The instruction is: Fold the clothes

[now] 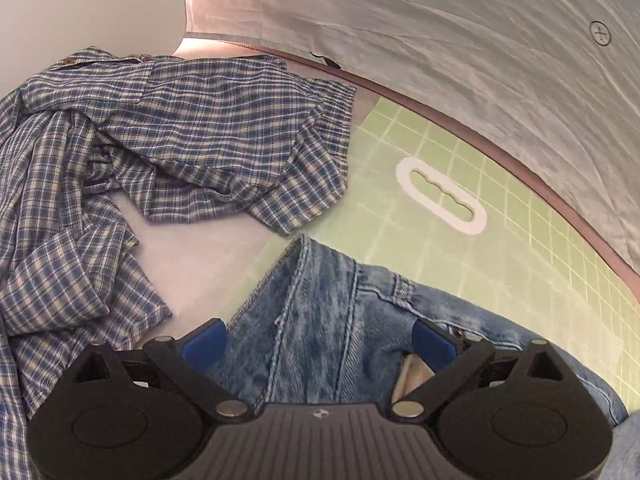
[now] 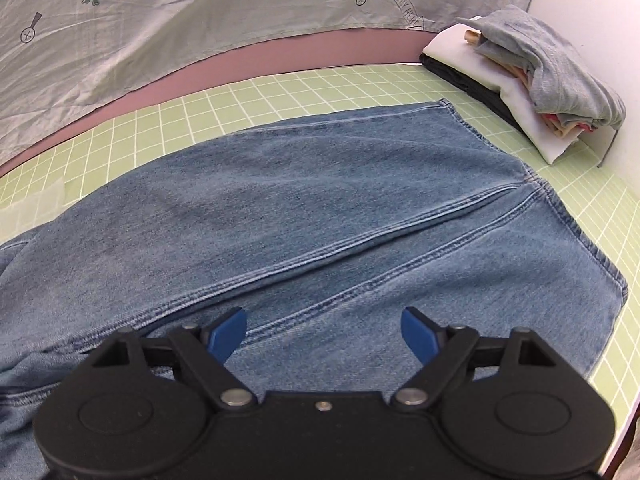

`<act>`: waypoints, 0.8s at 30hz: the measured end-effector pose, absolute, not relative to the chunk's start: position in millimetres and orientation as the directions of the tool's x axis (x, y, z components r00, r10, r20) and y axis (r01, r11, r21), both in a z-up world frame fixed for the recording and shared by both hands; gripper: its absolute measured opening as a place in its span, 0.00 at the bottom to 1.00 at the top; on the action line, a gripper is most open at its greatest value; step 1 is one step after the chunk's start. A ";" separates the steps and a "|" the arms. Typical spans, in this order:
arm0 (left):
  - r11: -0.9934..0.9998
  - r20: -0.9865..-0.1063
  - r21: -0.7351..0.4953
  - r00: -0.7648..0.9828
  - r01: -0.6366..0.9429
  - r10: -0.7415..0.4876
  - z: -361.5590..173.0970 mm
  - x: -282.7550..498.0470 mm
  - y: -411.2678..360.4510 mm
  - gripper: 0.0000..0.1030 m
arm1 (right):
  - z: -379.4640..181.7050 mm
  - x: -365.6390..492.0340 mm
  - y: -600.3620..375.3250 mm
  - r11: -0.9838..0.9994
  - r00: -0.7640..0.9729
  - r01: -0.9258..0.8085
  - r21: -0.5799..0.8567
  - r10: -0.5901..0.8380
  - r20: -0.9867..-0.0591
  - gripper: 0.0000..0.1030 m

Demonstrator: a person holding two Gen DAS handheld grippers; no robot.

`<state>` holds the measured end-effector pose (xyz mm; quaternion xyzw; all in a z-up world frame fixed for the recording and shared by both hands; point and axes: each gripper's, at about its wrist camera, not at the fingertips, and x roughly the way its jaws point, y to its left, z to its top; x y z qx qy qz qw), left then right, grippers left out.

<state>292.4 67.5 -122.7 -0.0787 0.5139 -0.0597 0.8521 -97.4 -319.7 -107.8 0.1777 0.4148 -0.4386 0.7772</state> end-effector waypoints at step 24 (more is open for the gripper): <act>0.985 -0.803 -0.156 0.590 -0.069 -0.086 -93.5 303.0 86.3 0.51 | -116.6 -119.4 -335.8 0.498 0.226 0.864 -0.080 -0.524 -0.821 0.82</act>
